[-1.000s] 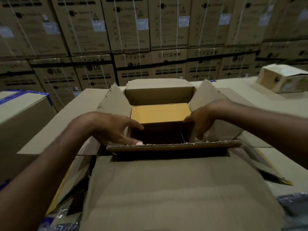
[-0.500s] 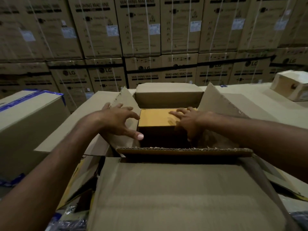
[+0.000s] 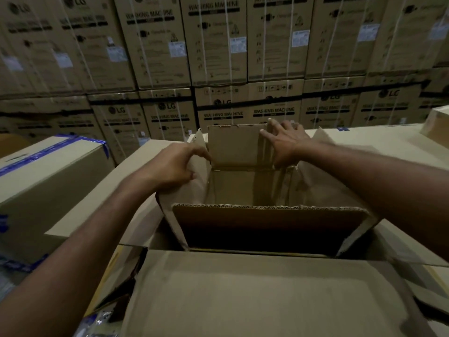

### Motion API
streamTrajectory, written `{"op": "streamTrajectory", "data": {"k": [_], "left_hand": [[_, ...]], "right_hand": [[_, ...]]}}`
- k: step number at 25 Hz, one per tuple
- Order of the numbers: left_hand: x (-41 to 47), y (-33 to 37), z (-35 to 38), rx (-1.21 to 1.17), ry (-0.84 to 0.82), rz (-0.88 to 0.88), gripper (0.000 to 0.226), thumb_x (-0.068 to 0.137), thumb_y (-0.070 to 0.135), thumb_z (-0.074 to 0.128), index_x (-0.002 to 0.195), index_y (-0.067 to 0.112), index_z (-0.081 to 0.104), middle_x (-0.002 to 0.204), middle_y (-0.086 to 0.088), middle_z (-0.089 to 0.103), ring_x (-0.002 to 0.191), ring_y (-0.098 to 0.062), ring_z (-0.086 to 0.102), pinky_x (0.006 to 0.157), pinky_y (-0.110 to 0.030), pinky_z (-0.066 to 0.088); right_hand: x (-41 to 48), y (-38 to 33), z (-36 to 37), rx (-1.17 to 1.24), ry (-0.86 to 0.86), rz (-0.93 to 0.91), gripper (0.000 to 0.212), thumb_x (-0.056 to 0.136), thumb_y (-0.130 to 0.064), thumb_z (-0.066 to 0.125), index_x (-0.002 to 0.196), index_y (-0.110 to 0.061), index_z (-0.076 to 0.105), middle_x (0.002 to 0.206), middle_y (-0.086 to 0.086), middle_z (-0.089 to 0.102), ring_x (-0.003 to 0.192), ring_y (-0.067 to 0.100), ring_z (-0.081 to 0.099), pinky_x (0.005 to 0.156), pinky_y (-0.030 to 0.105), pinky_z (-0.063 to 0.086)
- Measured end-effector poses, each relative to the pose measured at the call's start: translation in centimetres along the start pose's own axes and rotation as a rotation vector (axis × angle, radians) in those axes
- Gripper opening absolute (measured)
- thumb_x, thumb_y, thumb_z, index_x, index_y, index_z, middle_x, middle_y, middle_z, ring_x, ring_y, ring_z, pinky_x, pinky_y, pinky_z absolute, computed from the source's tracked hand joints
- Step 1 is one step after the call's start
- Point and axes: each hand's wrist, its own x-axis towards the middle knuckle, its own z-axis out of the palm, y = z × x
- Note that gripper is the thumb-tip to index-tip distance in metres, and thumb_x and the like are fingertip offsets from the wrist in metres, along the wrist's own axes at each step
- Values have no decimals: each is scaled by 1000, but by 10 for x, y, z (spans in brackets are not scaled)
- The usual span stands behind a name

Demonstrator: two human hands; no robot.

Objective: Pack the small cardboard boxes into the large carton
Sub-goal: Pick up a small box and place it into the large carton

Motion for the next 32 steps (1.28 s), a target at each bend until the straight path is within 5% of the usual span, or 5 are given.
{"op": "streamTrajectory", "data": {"k": [6,17,23,30,32], "left_hand": [[10,12,6,-259,-91,1,40,91,39,74,130,34,65,150,6,50,132,-15,50,103,-33,40],[10,15,7,-605,-139,-86,41,91,29,74,131,35,65,163,3,36,153,-20,24,113,-41,27],[6,9,7,-679,-122,-128,59,92,-17,46,127,25,67,163,-2,34,81,1,51,92,-43,47],[0,24,18,-698,-77,-103,40,100,7,60,134,27,64,160,-8,39,73,1,43,51,-8,41],[-4,29,16,-709,-88,-103,39,100,11,62,136,26,62,161,-9,36,94,-2,52,62,-10,48]], "right_hand": [[-3,-6,22,102,-145,-65,128,76,-61,81,163,-38,-9,163,10,-40,156,36,-20,122,66,-2],[-97,-16,-19,519,-553,-156,79,94,-36,71,160,-38,28,173,2,-6,158,37,6,123,52,22],[-148,-34,-40,581,-551,-196,75,92,-29,76,157,-35,39,172,-8,4,158,28,12,123,43,25],[-157,-25,-50,713,-346,-136,58,96,-34,70,150,-28,49,154,-1,47,133,20,54,103,33,43],[-161,-12,-58,786,-269,-106,56,95,-37,70,146,-25,53,144,-3,57,132,16,55,99,27,45]]}}
